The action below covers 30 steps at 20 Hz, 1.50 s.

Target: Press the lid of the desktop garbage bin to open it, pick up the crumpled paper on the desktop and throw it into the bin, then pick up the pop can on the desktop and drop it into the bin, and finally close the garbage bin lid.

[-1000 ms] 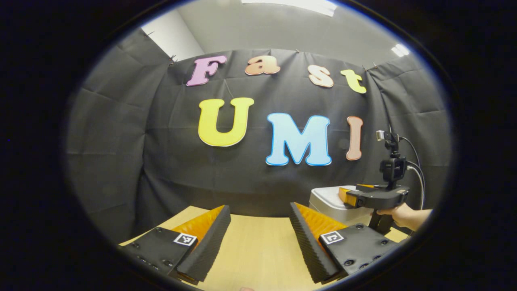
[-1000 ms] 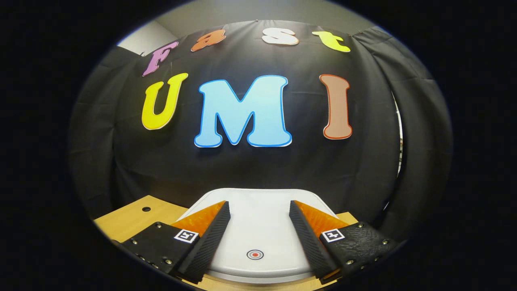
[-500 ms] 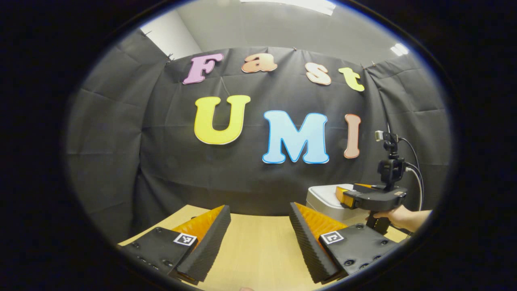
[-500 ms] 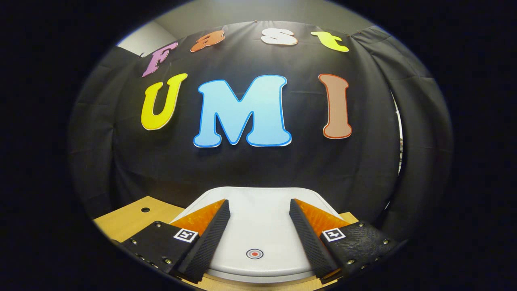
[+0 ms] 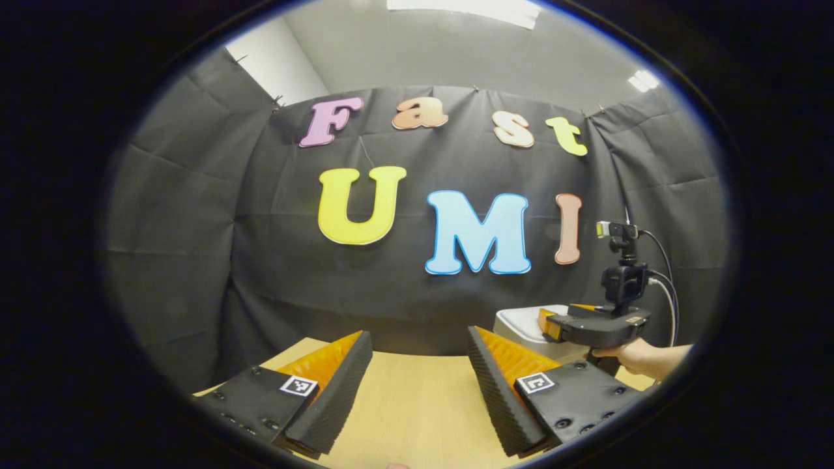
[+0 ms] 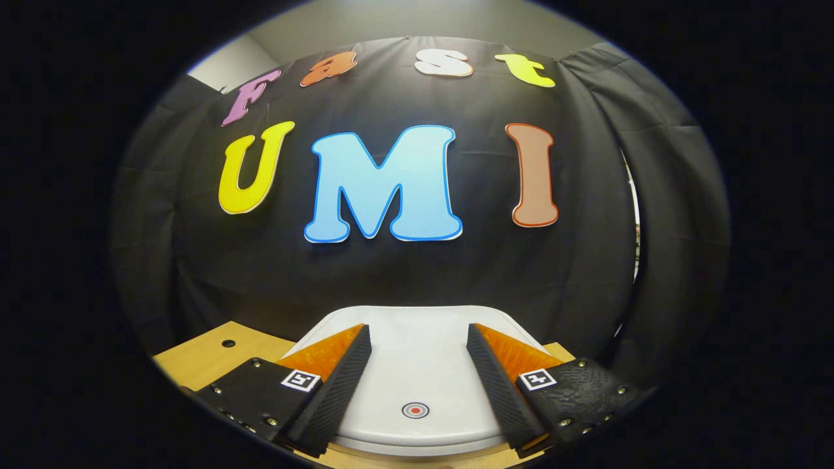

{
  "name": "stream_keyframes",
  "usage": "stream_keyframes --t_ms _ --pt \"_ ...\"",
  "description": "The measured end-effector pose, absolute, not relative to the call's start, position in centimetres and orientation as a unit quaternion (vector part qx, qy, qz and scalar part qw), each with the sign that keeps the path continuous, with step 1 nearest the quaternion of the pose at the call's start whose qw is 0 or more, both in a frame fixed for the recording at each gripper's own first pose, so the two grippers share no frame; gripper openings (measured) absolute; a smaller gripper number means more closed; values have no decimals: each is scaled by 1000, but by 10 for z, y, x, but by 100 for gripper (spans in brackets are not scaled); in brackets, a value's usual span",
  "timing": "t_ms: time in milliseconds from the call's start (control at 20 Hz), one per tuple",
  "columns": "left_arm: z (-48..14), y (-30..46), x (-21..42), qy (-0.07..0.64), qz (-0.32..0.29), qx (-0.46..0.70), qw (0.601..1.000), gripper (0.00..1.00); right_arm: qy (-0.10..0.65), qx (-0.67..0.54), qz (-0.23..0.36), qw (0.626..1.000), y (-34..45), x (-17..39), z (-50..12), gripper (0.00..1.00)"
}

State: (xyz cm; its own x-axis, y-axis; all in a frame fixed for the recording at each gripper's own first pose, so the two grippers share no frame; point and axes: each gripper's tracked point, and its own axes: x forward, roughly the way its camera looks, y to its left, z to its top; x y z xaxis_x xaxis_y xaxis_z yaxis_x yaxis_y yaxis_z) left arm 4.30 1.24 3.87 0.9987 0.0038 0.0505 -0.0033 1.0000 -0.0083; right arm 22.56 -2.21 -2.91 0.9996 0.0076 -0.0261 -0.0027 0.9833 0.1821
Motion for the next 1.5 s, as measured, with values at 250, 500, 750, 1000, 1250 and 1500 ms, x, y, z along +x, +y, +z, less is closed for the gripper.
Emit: stream_keyframes --t_ms 250,500,750,1000,1250,1500 --pt "42 15 26 -29 23 1 999 95 42 100 5 994 -22 206 -30 95" --pt "43 17 16 -34 48 10 998 95 58 85 36 994 -17 165 -30 95" --pt "35 4 13 -30 59 17 998 95 46 67 65 995 -13 123 -22 95" --pt "24 -13 9 -26 53 18 998 95 22 55 86 995 -8 81 -12 95" --pt "22 -16 7 -23 45 3 999 95 -15 50 90 995 -8 45 15 95" --pt "24 -5 6 -30 45 6 998 95 -44 37 92 994 2 17 27 95"
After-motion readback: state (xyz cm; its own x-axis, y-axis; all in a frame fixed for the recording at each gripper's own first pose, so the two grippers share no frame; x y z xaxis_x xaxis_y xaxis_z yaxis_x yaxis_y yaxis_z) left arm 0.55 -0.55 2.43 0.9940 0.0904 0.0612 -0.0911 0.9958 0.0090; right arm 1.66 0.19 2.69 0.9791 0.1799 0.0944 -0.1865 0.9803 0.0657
